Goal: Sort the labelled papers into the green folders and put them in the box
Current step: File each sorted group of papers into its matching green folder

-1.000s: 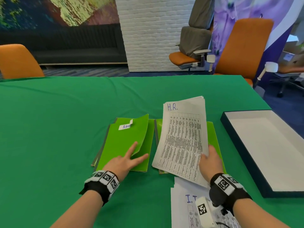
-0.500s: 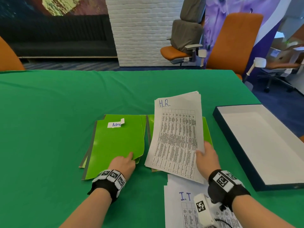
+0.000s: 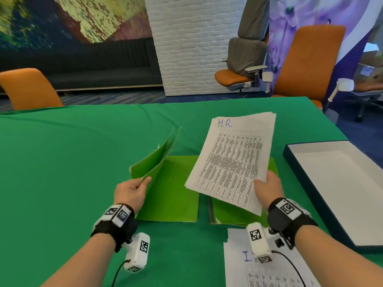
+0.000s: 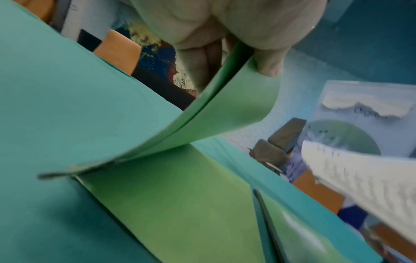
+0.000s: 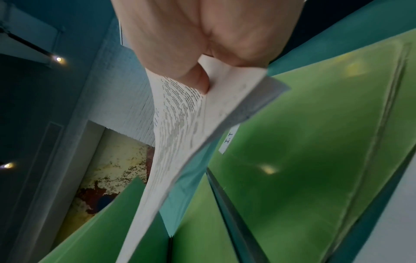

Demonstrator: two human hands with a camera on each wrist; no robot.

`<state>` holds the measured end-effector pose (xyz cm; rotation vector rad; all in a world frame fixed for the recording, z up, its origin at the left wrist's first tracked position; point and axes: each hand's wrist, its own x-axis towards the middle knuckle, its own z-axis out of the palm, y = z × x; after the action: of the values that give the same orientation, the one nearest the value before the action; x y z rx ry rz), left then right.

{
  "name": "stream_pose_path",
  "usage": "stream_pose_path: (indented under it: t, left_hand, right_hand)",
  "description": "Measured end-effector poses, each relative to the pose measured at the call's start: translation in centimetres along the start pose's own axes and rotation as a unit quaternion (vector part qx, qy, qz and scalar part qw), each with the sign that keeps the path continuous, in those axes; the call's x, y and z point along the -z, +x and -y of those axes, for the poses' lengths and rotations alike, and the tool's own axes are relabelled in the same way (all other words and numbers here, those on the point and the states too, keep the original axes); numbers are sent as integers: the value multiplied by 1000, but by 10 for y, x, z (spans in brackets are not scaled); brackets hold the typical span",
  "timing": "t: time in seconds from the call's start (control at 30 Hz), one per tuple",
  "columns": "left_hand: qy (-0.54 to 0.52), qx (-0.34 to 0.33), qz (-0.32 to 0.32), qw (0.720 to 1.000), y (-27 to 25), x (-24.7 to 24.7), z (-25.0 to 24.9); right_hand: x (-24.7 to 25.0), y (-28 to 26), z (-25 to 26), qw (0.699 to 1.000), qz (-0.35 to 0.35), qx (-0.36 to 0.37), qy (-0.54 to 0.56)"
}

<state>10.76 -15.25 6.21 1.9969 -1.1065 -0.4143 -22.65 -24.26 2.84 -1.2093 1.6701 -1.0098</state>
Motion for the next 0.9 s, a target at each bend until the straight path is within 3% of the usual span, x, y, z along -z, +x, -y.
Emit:
stream_pose_path:
  t: [0.1,0.23,0.47,0.63,0.73,0.83,0.9]
  left_hand:
    - [-73,35,-17,997,1,18,-3]
    - [-77,33,6,996,1,27,0]
    - [-75,17,74,994,-4,24,2]
    - [-84,7,100,991,-4,24,17]
    - [-101,6,119,988,-6,21,21]
    - [-96,-3,134,986,-5,13,24]
    - [-68,-8,165,984,-8,4,21]
  right_hand:
    - [-22,2,6,998,56,-16,-26]
    - [-69,3,6,987,137,-37,-77]
    - [-155,-4,23,968,234,2,-94]
    - [-178,-4,6,933,287,3,-215]
    - [-179,-7,-9,916,335,12,-218]
    - [-167,-5,-12,932,302,29,-201]
    - [-150,-3,-15,951,245,-1,-186]
